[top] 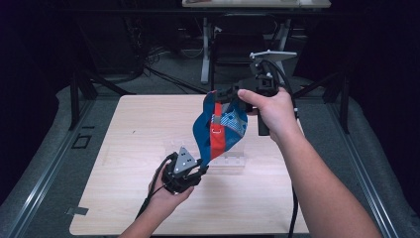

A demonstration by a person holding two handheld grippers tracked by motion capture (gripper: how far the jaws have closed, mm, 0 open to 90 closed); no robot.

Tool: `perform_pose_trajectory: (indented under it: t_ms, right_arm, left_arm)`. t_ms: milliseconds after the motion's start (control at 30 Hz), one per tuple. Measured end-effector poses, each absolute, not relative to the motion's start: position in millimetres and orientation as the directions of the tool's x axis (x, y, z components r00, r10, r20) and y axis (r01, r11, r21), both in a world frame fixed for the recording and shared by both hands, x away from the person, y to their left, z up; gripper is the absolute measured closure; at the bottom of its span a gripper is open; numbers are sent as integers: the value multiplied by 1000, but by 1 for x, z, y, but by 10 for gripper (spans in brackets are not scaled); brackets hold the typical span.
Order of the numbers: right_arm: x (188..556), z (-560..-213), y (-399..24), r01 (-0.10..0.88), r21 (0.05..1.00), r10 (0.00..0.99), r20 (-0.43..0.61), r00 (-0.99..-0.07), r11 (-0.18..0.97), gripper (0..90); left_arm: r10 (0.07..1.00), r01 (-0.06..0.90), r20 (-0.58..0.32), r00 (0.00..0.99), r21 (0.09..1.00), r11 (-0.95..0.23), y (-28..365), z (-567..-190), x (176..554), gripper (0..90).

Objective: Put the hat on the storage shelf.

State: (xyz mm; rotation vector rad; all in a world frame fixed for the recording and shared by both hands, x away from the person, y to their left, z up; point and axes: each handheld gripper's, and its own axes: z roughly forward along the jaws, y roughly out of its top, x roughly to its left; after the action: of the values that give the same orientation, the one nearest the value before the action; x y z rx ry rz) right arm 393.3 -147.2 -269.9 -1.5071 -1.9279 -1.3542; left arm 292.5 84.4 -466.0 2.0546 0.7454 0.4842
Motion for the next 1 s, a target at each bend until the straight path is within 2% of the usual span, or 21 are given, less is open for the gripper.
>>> perform_pose_trajectory:
  t_ms: [200, 433, 1000]
  right_arm:
    - [395, -272, -145, 885, 465, 559, 740, -374, -24, 781]
    - [397, -275, -142, 886, 463, 560, 740, -372, -23, 781]
    - [406, -291, -133, 898, 439, 566, 742, -360, -5, 782]
  left_arm:
    - [673, 334, 58, 737, 835, -438, 92, -466, 298, 796]
    - [685, 345, 75, 725, 821, -455, 97, -469, 301, 862]
    - [702, 373, 70, 709, 807, -458, 100, -483, 311, 874]
